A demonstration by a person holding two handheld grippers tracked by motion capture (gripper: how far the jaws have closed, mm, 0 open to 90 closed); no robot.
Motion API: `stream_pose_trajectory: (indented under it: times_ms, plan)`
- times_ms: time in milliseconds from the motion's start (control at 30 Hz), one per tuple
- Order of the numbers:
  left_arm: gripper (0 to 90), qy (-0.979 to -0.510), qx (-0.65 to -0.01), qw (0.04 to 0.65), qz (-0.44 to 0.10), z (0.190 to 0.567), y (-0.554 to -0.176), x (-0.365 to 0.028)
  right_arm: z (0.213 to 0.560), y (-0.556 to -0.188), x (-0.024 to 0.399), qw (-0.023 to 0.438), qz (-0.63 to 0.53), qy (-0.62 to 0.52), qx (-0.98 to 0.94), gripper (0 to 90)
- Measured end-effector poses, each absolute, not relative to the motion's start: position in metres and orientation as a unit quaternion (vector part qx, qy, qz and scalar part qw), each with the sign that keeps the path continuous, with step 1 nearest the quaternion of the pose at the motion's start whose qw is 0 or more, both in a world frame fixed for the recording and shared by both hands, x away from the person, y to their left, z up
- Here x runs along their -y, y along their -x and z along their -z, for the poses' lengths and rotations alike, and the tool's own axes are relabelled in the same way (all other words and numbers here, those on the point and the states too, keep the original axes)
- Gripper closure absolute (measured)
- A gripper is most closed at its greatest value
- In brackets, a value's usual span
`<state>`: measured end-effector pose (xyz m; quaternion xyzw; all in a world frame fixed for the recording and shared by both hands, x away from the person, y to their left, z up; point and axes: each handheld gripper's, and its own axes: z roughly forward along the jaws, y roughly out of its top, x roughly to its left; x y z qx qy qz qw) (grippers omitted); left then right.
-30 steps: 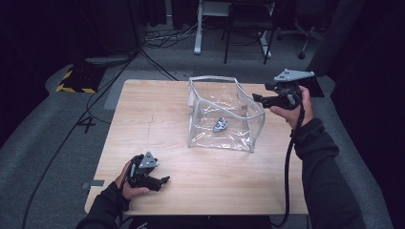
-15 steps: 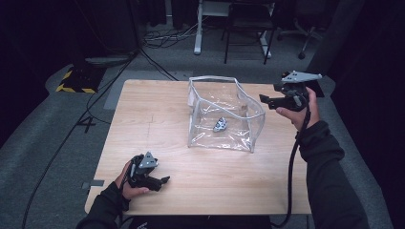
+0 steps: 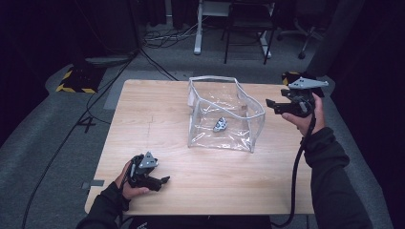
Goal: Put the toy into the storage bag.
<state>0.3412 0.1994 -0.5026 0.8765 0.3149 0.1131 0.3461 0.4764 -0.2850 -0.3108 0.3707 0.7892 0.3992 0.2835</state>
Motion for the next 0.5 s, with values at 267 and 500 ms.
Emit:
stream_pose_trajectory:
  times_ms: [267,500]
  plan:
    - [15.4,-0.876,-0.315,0.346,-0.113,0.503,-0.341,-0.199,0.319,-0.470,0.288,0.289,-0.393,-0.371,-0.790,27.2]
    - [15.4,-0.876,-0.315,0.346,-0.113,0.503,-0.341,-0.199,0.324,-0.465,0.291,0.290,-0.390,-0.370,-0.792,27.4]
